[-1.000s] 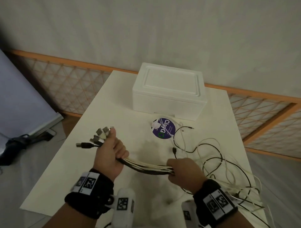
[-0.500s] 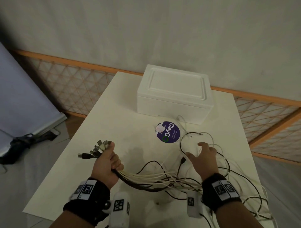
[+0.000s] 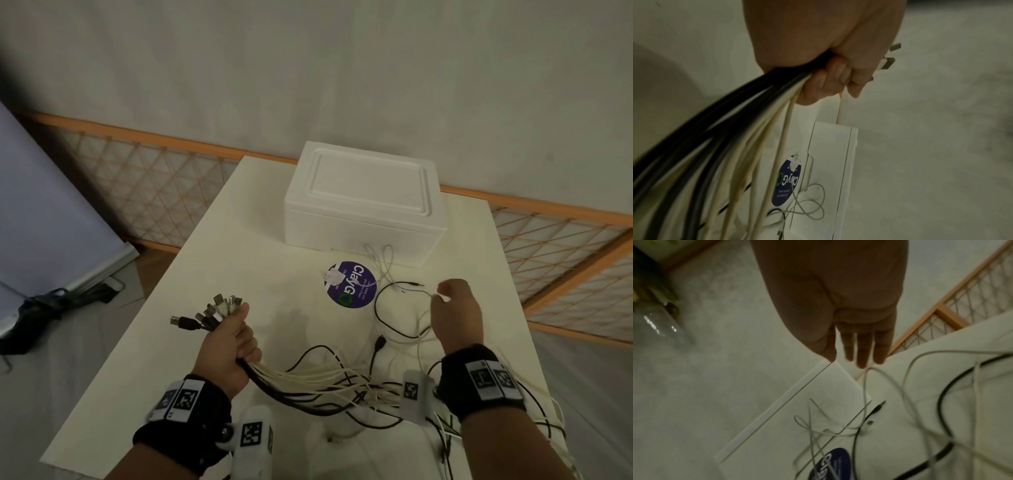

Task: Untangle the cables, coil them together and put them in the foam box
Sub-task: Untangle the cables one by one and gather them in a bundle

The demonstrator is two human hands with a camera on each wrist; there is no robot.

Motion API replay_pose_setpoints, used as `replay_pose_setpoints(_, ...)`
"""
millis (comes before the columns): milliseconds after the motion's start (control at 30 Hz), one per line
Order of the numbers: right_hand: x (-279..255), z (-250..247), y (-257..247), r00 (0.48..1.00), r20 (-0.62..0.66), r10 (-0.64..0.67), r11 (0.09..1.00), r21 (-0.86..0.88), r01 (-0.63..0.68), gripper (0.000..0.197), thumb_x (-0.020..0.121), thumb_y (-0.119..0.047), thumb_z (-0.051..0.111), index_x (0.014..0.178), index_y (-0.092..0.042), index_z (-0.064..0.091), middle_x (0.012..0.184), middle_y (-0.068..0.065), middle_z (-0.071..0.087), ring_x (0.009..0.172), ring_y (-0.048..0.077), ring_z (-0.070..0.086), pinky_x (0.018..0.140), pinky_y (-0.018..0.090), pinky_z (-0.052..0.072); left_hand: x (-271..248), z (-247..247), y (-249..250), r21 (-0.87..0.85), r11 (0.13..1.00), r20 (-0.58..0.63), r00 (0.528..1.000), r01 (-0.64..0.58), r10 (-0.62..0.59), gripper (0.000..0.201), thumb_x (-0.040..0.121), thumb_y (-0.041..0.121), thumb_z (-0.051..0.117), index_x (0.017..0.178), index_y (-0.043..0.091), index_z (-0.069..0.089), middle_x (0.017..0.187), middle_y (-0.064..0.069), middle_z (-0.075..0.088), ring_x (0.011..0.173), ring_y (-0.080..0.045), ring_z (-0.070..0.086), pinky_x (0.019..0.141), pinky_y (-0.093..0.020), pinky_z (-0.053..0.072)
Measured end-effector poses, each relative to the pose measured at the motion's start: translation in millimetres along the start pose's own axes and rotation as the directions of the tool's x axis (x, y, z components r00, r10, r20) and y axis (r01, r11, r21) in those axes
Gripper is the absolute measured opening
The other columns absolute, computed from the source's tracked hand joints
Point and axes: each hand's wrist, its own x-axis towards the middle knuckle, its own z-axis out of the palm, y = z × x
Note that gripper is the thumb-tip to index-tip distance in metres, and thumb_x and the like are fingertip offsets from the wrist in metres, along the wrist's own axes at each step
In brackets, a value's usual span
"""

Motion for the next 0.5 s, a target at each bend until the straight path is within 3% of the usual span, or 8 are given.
replay_pose_setpoints(67, 6.0, 9.5, -0.3, 0.988, 0.052, 0.146, 0.983, 0.107, -0.151, 0.043, 0.083, -0.017, 0.064, 0.122, -0.008, 0.047, 0.111, 0.014, 0.058, 0.096, 0.029, 0.057, 0.083, 0.035, 0.047, -0.9, 6.5, 1.1, 0.02, 1.0, 0.013, 1.0, -0.006, 0.006, 0.059, 0.093, 0.027, 0.059, 0.039, 0.024, 0.036, 0.04, 0.007, 0.026, 0.029, -0.006, 0.022, 0.035, -0.016, 0.019)
replay_pose_setpoints(133, 8.9, 14.7, 13.5, 0.936, 0.125, 0.329, 0.933, 0.113, -0.343, 0.059, 0.08, -0.023, 0.07, 0.131, -0.01, 0.043, 0.123, 0.022, 0.055, 0.107, 0.034, 0.058, 0.09, 0.038, 0.049, -2.9, 10.0, 1.7, 0.022, 1.0, 0.022, 1.0, 0.0, -0.001, 0.056, 0.094, 0.026, 0.059, 0.043, 0.023, 0.037, 0.04, 0.007, 0.026, 0.029, -0.006, 0.022, 0.035, -0.015, 0.019)
replay_pose_setpoints(200, 6.4, 18.5, 22.2, 0.909, 0.217, 0.355, 0.912, 0.134, -0.388, 0.05, 0.088, -0.022, 0.061, 0.135, -0.014, 0.046, 0.126, 0.015, 0.057, 0.112, 0.027, 0.057, 0.094, 0.031, 0.046, -5.3, 10.6, 2.1, 0.025, 1.0, 0.027, 1.0, 0.011, -0.011, 0.048, 0.094, 0.026, 0.058, 0.051, 0.021, 0.036, 0.041, 0.007, 0.027, 0.029, -0.006, 0.022, 0.035, -0.015, 0.019)
replay_pose_setpoints(267, -1.6, 15.5, 9.9, 0.903, 0.296, 0.311, 0.899, 0.216, -0.381, 0.033, 0.093, -0.019, 0.051, 0.124, -0.009, 0.056, 0.107, 0.009, 0.067, 0.087, 0.021, 0.062, 0.073, 0.033, 0.05, -8.1, 11.1, 2.8, 0.046, 0.999, 0.037, 0.999, 0.012, -0.014, 0.041, 0.094, 0.026, 0.057, 0.059, 0.02, 0.037, 0.044, 0.006, 0.033, 0.029, -0.006, 0.023, 0.035, -0.015, 0.02)
replay_pose_setpoints(333, -16.6, 11.3, -13.4, 0.973, 0.204, 0.104, 0.893, 0.412, -0.182, 0.025, 0.097, -0.025, 0.047, 0.103, -0.009, 0.065, 0.077, 0.004, 0.065, 0.062, 0.017, 0.052, 0.056, 0.031, 0.041, -11.5, 14.8, 3.5, 0.085, 0.996, 0.056, 0.998, 0.006, -0.011, 0.034, 0.094, 0.027, 0.056, 0.063, 0.017, 0.045, 0.053, 0.002, 0.05, 0.028, -0.005, 0.024, 0.034, -0.015, 0.022)
replay_pose_setpoints(400, -40.5, 6.0, -52.8, 0.985, 0.136, -0.105, 0.889, 0.456, 0.031, 0.029, 0.101, -0.034, 0.041, 0.098, -0.016, 0.064, 0.068, -0.006, 0.056, 0.059, 0.007, 0.049, 0.057, 0.024, 0.039, -15.8, 22.0, 4.1, 0.137, 0.991, 0.084, 0.996, 0.003, -0.014, 0.03, 0.095, 0.029, 0.055, 0.07, 0.012, 0.056, 0.072, -0.006, 0.069, 0.029, -0.005, 0.026, 0.033, -0.014, 0.026)
replay_pose_setpoints(433, -54.8, 6.6, -69.2, 0.948, 0.154, -0.279, 0.877, 0.444, 0.186, 0.03, 0.102, -0.035, 0.037, 0.1, -0.017, 0.062, 0.07, -0.008, 0.057, 0.059, 0.001, 0.05, 0.058, 0.018, 0.04, -18.0, 27.1, 4.2, 0.166, 0.986, 0.109, 0.994, 0.002, -0.021, 0.029, 0.095, 0.03, 0.055, 0.077, 0.009, 0.061, 0.084, -0.009, 0.074, 0.03, -0.004, 0.026, 0.034, -0.014, 0.027)
replay_pose_setpoints(500, -86.2, 9.3, -99.6, 0.745, 0.369, -0.555, 0.831, 0.287, 0.477, 0.033, 0.103, -0.036, 0.029, 0.104, -0.019, 0.057, 0.083, -0.005, 0.063, 0.071, 0.003, 0.058, 0.066, 0.021, 0.045, -22.9, 39.1, 3.4, 0.214, 0.977, 0.169, 0.985, 0.0, -0.037, 0.032, 0.095, 0.034, 0.052, 0.094, 0.005, 0.064, 0.101, -0.012, 0.074, 0.031, -0.004, 0.025, 0.034, -0.015, 0.027)
